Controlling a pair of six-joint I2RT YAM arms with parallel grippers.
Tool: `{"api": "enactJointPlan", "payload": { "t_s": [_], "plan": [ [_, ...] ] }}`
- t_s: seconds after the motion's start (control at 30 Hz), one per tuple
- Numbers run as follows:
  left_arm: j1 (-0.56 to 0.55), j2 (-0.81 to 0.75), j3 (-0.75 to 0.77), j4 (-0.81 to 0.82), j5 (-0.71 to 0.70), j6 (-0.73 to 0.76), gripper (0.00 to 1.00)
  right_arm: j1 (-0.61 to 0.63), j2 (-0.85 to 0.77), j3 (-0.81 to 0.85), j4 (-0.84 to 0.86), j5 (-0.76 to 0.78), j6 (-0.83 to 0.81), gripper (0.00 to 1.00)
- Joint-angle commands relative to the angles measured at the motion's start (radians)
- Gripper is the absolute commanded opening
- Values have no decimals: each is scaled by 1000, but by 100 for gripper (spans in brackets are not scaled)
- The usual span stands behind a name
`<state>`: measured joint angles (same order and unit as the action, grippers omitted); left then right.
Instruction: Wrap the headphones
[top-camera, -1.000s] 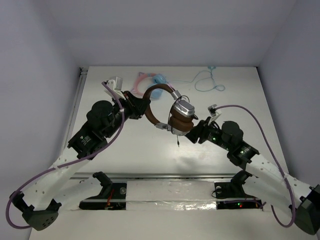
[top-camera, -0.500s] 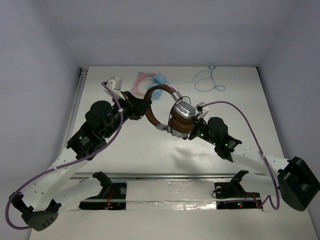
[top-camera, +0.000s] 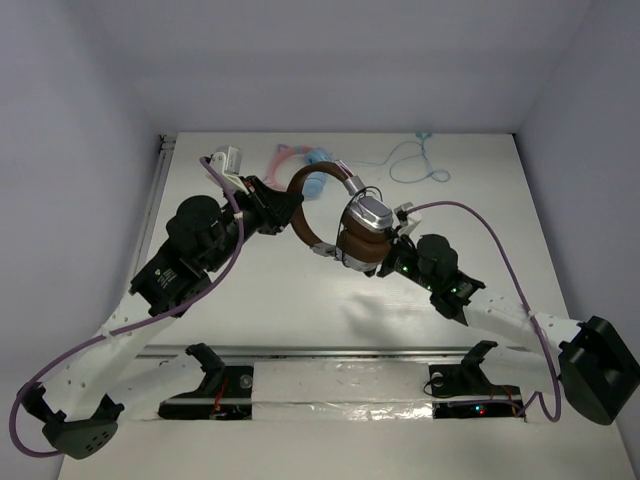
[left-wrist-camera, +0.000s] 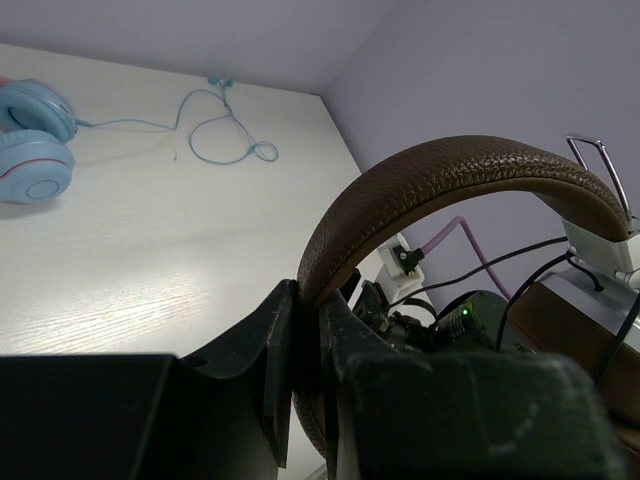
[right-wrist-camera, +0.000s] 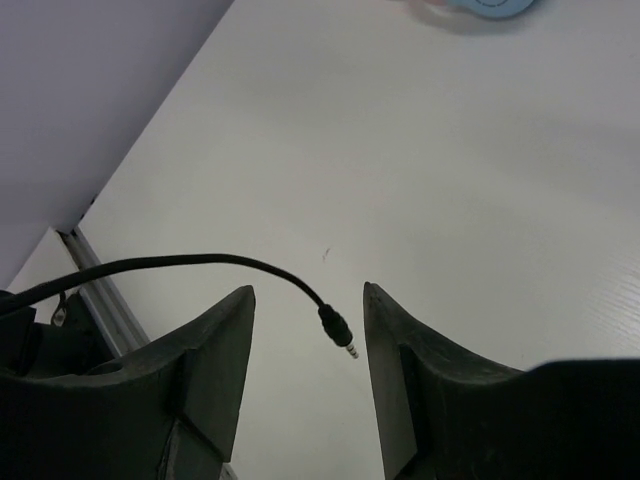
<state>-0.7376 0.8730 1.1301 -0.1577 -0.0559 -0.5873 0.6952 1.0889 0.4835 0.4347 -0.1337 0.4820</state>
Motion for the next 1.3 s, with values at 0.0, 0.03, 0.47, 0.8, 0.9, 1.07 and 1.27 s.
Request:
{"api": "enactJointPlan", "payload": {
  "t_s": [0.0, 0.03, 0.47, 0.8, 0.9, 1.07, 1.27],
  "plan": [
    [6, -26, 28, 87, 13, -35, 0, 9, -1, 50, 77, -7, -26, 53],
    [6, -28, 31, 86, 13, -36, 0, 9, 8, 52, 93, -21, -17, 50],
    [6, -17, 28, 121, -12, -55, 0, 30, 63, -8, 288, -99, 105, 9],
    [15, 67, -16, 283, -243, -121, 0, 179, 65, -34, 213, 19, 198, 0],
    [15, 104, -32, 312, -324, -138, 0, 237, 85, -22, 190, 68, 210, 0],
    [15, 142, -88, 359, -528, -117, 0, 306, 98, -17, 165, 128, 247, 0],
    [15, 204, -182, 417, -673, -74, 0, 394, 48, 13, 56, 215, 268, 0]
  ]
}}
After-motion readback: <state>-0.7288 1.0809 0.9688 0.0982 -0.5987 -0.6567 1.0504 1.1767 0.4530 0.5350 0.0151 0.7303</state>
